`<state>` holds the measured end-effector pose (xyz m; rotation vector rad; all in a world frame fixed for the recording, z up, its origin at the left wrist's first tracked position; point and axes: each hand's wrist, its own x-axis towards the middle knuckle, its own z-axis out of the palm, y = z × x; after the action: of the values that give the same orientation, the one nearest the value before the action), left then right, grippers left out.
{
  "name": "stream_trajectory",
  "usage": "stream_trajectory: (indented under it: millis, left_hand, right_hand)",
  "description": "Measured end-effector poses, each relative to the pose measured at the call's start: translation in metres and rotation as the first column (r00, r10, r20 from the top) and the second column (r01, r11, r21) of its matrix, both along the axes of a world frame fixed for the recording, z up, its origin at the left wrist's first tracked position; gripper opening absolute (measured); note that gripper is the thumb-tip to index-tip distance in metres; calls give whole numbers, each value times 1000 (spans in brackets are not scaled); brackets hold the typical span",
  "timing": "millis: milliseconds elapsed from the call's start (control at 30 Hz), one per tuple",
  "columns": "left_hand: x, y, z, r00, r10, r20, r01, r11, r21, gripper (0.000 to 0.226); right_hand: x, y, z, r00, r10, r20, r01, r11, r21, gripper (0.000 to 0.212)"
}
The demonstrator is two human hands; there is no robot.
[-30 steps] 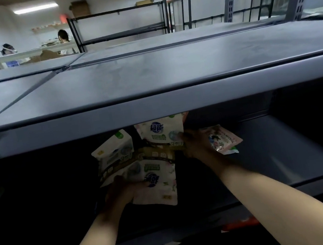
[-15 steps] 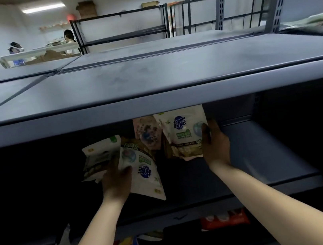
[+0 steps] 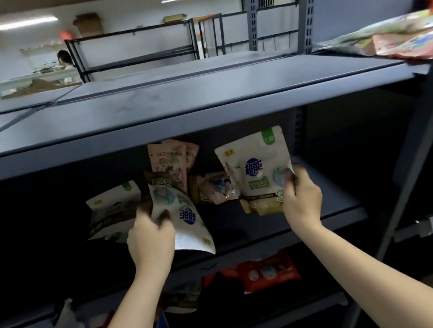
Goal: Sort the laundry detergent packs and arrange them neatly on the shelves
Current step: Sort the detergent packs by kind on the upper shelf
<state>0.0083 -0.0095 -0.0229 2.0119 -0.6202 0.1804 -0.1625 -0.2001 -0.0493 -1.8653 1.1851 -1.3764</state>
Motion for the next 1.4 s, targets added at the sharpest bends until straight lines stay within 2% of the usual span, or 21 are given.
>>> stream_trajectory:
  millis: [200, 367, 533, 767, 967, 1167, 1300, 1400]
  left_hand:
    - [-47, 13, 16, 978, -202, 48, 202, 979, 4, 10]
    - [-95, 8, 29, 925, -379, 20, 379, 924, -59, 7]
    - [-145, -7, 44, 863, -502, 64, 506, 855, -113, 6]
    - [-207, -42, 69, 744, -658, 117, 667, 725, -168, 14]
    - [-269, -85, 85, 691, -696, 197, 723, 662, -198, 15]
    - [-340, -146, 115, 672, -696, 253, 738, 601, -307, 16]
    - [-381, -193, 142, 704, -630, 327, 710, 611, -350, 14]
    - [-403, -226, 164, 760, -533, 373, 648, 667, -367, 14]
  right_hand:
    - [-52, 31, 11, 987, -146, 63, 150, 986, -68, 16]
    - [-110, 50, 28, 961, -243, 132, 261, 954, -147, 15]
    - [-168, 55, 45, 925, -341, 168, 373, 899, -231, 17]
    - [-246, 35, 66, 864, -433, 258, 494, 829, -262, 21]
    - [-304, -8, 82, 833, -467, 297, 544, 791, -281, 26]
    - [-366, -73, 107, 852, -420, 313, 512, 795, -326, 23]
    - [-404, -119, 129, 867, -369, 335, 478, 804, -353, 24]
    - [-424, -150, 147, 877, -338, 341, 456, 809, -370, 24]
